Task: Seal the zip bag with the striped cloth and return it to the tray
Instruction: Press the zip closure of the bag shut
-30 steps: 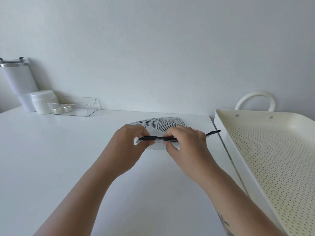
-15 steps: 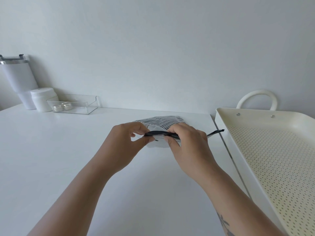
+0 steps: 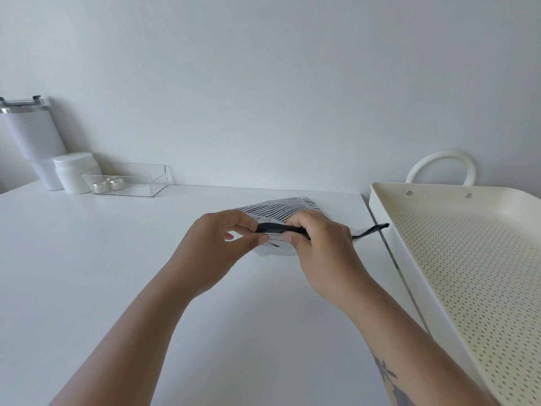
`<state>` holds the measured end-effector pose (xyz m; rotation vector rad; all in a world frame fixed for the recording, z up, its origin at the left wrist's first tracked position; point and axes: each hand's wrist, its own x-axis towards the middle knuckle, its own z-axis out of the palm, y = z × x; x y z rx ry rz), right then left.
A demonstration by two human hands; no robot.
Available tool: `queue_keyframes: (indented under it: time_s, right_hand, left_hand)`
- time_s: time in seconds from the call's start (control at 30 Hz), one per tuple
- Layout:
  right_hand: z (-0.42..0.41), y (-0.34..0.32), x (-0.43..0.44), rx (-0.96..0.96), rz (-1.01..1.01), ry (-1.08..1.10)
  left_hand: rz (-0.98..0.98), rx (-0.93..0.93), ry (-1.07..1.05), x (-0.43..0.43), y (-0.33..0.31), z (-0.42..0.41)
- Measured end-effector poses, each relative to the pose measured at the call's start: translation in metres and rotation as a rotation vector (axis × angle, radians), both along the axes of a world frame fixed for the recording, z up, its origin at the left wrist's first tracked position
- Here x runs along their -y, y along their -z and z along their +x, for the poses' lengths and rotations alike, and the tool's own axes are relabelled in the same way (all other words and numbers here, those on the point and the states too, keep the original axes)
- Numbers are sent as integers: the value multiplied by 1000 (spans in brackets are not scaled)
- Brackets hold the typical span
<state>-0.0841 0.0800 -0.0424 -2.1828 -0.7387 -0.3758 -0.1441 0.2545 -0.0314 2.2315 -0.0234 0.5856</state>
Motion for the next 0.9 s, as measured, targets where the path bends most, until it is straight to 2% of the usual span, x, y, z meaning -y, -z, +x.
queue_keyframes:
  time_s: [0.3,0.63,0.9]
  right_hand:
    - [-3,-2,4,-8,-11,-37]
    - [0,-2,4,-54,33,-14]
    - [2,-2,4,64,15,-3]
  left_hand:
    - [3,11,-46,3,1,0]
    - [58,28,8,11,0,0]
    - [60,31,-9,12,-1,-1]
